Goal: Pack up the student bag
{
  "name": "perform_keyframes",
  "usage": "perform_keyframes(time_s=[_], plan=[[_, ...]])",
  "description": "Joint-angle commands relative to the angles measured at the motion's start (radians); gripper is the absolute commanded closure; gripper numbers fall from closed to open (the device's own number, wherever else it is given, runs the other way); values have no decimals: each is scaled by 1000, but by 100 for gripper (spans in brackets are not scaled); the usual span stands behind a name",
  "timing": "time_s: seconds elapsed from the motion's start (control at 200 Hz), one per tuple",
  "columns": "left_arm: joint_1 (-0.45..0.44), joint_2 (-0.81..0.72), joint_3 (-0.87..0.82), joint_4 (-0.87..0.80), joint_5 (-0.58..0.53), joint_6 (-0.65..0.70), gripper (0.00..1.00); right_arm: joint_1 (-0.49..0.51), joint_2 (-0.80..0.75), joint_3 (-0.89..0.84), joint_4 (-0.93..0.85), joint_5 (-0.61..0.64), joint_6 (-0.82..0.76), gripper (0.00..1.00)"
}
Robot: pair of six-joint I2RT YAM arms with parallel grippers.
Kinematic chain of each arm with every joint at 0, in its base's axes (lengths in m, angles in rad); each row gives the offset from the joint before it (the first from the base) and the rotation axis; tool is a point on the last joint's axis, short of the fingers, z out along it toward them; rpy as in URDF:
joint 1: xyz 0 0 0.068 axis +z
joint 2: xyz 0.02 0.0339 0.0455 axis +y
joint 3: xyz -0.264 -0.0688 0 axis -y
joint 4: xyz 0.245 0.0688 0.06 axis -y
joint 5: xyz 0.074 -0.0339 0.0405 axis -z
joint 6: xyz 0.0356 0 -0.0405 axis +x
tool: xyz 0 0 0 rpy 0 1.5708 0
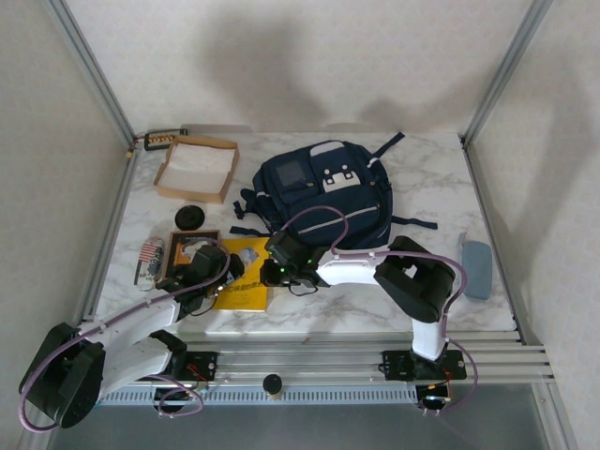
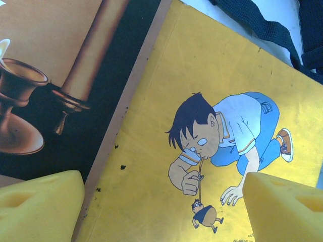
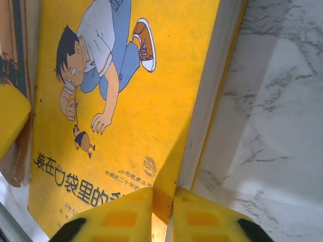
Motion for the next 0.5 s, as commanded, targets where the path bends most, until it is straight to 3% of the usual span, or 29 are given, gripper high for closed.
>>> perform_keyframes(time_s=[0.0,0.2,0.496], plan=[[2,25,-38,-29,65,-17,18,12,-33,29,75,-60,-16,88],[2,12,-35,-36,60,-19,18,5,-58,21,93,-96,-15,100],[7,-83,56,-127,12,9,10,-17,-157,26,52,-161,-67,100]])
